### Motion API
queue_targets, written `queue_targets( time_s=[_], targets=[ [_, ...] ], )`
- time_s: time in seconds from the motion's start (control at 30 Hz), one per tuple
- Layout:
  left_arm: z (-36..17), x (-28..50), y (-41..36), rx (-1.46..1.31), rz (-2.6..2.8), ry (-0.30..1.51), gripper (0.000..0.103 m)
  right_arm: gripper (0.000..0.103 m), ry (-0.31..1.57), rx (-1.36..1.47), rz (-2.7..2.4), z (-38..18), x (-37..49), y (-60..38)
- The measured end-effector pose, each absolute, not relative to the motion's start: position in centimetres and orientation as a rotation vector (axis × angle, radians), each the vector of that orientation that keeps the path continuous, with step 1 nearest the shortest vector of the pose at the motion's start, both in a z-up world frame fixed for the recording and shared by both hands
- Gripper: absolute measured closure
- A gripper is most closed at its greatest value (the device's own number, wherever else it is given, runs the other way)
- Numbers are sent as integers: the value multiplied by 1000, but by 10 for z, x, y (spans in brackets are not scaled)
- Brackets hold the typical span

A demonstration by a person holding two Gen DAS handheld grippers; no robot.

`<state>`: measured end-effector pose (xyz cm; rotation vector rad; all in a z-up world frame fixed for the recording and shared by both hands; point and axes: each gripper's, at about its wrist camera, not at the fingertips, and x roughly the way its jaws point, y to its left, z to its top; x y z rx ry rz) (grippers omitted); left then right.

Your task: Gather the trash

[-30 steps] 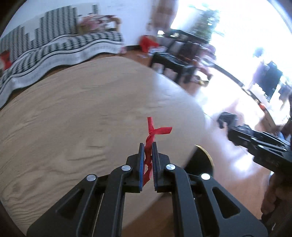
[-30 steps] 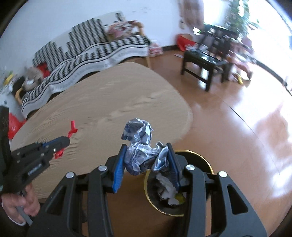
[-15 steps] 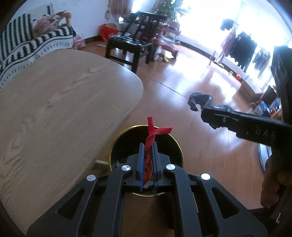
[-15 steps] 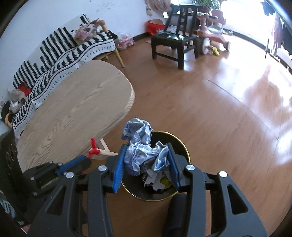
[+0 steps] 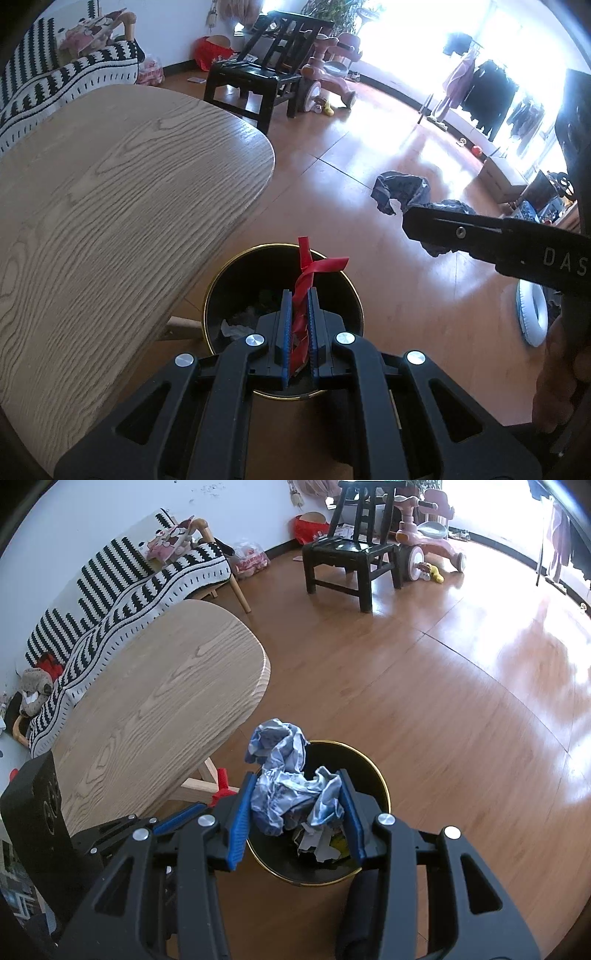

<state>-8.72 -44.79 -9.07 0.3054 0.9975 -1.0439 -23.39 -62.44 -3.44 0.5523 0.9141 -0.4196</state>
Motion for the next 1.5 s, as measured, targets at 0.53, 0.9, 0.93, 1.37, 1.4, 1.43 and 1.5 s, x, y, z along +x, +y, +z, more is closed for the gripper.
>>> queue_targets(
  time_s=[0.53, 0.9, 0.93, 1.37, 1.4, 1.43, 1.5],
  targets=[
    [-97, -89, -454, 313, -1043, 1019, 96, 49, 912, 564, -422, -35, -232, -623],
    [-89, -86, -451, 283, -1022, 1007, 39, 31, 893, 558, -440, -35, -232, -626],
    [-88, -86, -450, 279, -1022, 1004, 31, 27, 890, 559, -443, -35, -232, -627],
    [-12, -16, -326, 154, -750, 868, 7, 7, 731, 473, -434, 22, -185, -579],
    [-8, -7, -311, 148, -708, 860, 7, 7, 731, 468, -408, 24, -174, -567],
    [-3, 1, -293, 147, -654, 850, 7, 7, 731, 460, -384, 25, -164, -555],
    [4, 15, -262, 147, -570, 829, 7, 7, 737, 433, -343, 28, -145, -532]
  ],
)
